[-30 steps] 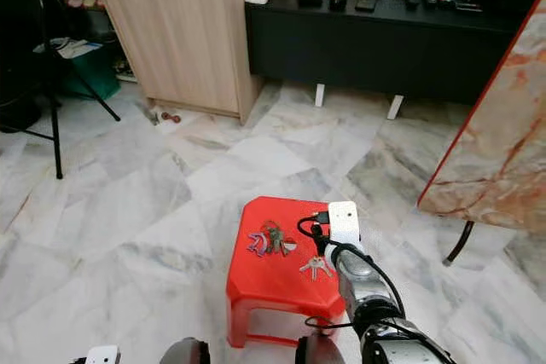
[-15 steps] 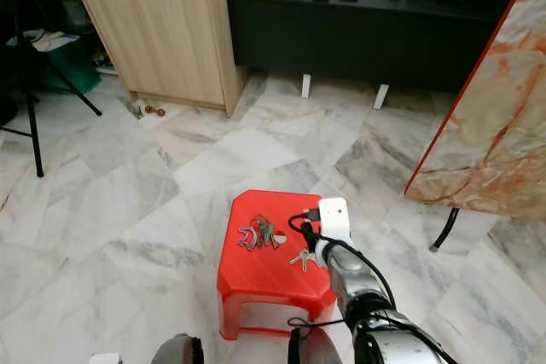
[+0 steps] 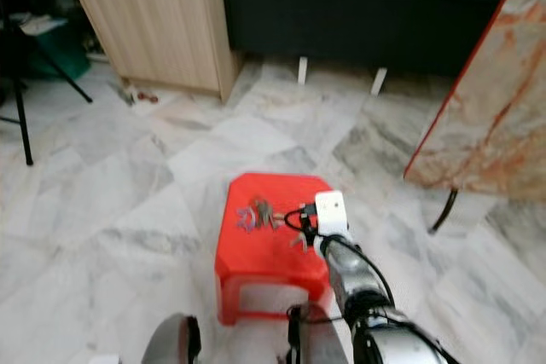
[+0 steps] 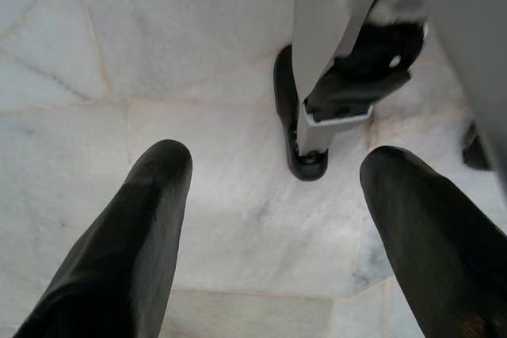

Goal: Hang keys on a hook

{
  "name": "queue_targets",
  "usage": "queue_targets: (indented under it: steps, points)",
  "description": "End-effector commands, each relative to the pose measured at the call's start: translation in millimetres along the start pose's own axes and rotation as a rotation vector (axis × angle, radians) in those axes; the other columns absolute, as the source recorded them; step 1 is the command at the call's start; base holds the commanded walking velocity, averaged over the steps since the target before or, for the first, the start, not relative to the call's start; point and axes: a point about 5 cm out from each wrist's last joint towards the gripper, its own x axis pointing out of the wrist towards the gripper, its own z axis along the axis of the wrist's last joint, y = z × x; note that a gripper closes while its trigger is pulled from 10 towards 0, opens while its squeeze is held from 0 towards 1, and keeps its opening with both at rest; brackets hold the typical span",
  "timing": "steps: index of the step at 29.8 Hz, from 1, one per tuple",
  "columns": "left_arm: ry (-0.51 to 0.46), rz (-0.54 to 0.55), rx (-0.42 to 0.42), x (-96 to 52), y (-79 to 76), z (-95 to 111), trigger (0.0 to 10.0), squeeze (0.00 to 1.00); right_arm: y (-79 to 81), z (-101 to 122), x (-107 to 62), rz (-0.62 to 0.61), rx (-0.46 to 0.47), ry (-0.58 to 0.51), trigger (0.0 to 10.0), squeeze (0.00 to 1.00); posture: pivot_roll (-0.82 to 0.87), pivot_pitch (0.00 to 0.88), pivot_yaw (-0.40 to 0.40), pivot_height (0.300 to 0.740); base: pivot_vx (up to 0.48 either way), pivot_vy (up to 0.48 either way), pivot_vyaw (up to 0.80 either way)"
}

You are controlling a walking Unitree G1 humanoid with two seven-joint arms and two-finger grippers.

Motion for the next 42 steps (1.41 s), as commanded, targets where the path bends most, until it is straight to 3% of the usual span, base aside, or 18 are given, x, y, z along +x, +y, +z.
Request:
queue_targets:
  steps: [1, 10, 19, 26, 35, 42]
  points:
    - [0.033, -0.02, -0.001, -1.4, -6.7, -11, 10.0, 0.0, -1.4, -2, -0.1, -0.006, 0.008, 0.014, 10.0, 0.0, 0.06, 0.171, -0.034, 0.58, 0.0, 0.0, 0.0]
    - [0.031, -0.016, 0.002, -1.6, -6.1, -11, 10.0, 0.0, 3.7, 6, 3.8, 0.005, -0.02, 0.053, 10.0, 0.0, 0.07, 0.175, -0.03, 0.58, 0.0, 0.0, 0.0]
    - [0.033, -0.012, 0.003, -2.3, -6.9, -14, 10.0, 0.0, 8.4, 34, 9.6, 0.036, -0.043, 0.016, 10.0, 0.0, 0.08, 0.187, -0.035, 0.58, 0.0, 0.0, 0.0]
    - [0.038, -0.02, 0.001, -5.7, -11.0, -26, 10.0, 0.0, 17.3, 42, 11.6, 0.08, -0.071, 0.016, 10.0, 0.0, 0.08, 0.249, -0.05, 0.58, 0.0, 0.0, 0.0]
    - [0.014, -0.024, -0.012, -12.7, -10.9, -40, 10.0, 0.0, 14.5, 41, 11.4, 0.065, -0.061, 0.019, 10.0, 0.0, 0.09, 0.31, -0.064, 0.58, 0.0, 0.0, 0.0]
    - [0.018, -0.015, -0.012, -23.9, -8.7, -62, 10.0, 0.0, 15.7, 42, 11.4, 0.066, -0.044, 0.004, 10.0, 0.0, 0.1, 0.361, -0.074, 0.58, 0.0, 0.0, 0.0]
